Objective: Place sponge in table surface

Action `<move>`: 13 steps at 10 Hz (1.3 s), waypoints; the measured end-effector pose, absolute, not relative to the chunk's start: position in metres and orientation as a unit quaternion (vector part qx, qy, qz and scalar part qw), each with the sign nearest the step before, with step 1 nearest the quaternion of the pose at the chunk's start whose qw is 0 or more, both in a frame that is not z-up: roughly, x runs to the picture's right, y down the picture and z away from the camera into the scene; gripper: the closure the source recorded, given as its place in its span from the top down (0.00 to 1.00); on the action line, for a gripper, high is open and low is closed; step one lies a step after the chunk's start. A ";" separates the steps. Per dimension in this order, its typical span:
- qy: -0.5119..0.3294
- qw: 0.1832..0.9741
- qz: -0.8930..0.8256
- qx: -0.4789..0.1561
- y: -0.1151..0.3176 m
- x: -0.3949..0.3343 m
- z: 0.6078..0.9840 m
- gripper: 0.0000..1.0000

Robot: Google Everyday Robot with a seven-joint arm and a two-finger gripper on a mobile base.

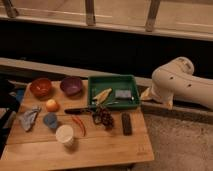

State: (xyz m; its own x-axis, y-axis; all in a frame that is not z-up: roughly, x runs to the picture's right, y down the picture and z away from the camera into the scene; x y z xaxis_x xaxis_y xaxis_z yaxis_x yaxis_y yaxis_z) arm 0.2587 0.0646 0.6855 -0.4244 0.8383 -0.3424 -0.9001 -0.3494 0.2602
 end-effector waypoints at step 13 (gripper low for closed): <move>0.134 0.613 0.775 -0.074 0.008 0.157 0.695 0.80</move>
